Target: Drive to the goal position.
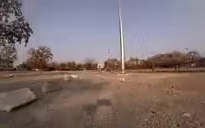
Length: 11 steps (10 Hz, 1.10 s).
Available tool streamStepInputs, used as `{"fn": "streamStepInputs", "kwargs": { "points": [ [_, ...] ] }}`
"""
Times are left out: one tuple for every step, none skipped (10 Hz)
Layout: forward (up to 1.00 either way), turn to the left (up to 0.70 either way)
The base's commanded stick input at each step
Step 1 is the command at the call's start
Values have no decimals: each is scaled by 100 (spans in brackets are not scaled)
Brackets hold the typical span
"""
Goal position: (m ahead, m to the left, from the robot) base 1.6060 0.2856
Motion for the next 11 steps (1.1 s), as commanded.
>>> {"fn": "streamStepInputs", "kwargs": {
  "points": [
    [70,0],
    [70,0],
    [70,16],
    [70,33],
    [70,35],
    [70,35],
    [70,29],
    [70,20],
    [70,12],
    [70,4],
    [70,0]
  ]
}}
